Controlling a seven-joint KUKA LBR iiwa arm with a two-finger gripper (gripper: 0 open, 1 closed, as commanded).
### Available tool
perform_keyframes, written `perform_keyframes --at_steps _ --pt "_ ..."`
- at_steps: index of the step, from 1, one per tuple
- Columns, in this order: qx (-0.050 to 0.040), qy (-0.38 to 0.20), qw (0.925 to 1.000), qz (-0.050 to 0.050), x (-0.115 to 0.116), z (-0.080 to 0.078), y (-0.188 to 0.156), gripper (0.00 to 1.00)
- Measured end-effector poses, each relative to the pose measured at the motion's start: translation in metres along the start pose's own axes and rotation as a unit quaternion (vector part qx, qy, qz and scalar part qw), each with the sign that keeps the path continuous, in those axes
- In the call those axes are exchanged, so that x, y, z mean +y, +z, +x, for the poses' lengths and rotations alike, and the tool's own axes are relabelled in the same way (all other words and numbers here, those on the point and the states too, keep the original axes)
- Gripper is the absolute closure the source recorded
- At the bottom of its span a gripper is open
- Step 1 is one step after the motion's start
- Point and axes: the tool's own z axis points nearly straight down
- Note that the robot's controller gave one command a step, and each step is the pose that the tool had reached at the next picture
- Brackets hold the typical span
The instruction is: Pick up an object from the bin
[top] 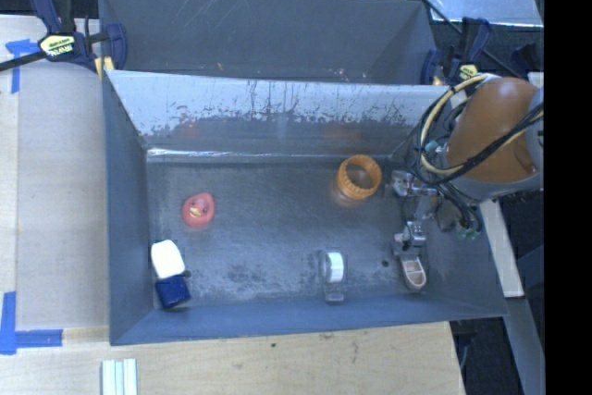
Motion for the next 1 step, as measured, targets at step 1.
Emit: perform_keyframes --at_steps 1 --pt "-0.0022 0.033 0.9994 0.000 0.0210 -0.0227 -0.0019 0.00"
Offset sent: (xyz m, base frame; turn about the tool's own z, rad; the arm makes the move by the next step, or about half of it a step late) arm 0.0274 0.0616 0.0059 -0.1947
